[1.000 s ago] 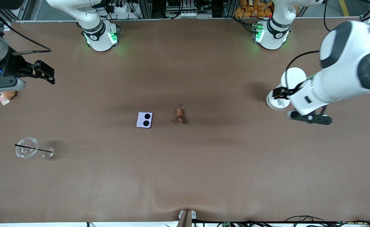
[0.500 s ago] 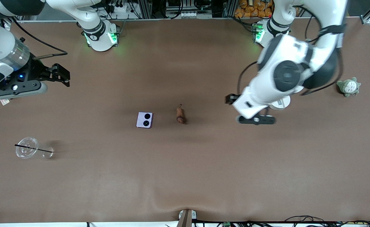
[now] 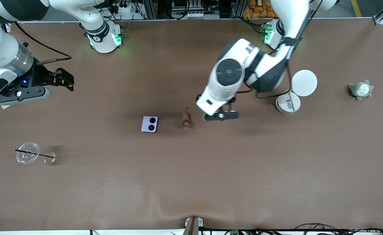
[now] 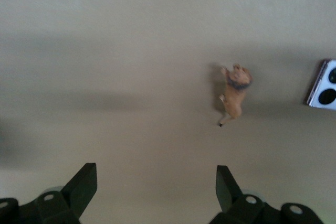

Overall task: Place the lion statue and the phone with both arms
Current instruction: 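Move the left gripper over the brown lion figurine and lower it, then close the left gripper on the lion figurine's body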

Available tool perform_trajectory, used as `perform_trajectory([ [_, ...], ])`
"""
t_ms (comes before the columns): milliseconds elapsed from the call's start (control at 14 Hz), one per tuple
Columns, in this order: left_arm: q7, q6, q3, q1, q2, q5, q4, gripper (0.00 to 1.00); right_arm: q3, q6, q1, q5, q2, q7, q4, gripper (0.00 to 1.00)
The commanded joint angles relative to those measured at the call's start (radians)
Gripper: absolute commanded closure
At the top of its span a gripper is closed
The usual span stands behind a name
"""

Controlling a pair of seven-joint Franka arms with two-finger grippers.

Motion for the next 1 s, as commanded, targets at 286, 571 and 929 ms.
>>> perform_trajectory([
  [286,-0.119,0.22,0.013,-0.095,0.146,-0.001,0.03,0.0,-0.006,0.006,0.004,0.006,0.019,0.006,0.001,0.0],
  [571,-0.143,0.318,0.02,-0.129,0.206,0.001,0.03,0.0,-0.006,0.005,0.006,0.006,0.019,0.006,0.0,0.0],
  [929,-0.205,0.414,0.022,-0.161,0.273,0.042,0.03,0.18,-0.006,0.005,0.007,0.007,0.025,0.007,0.0,0.0],
])
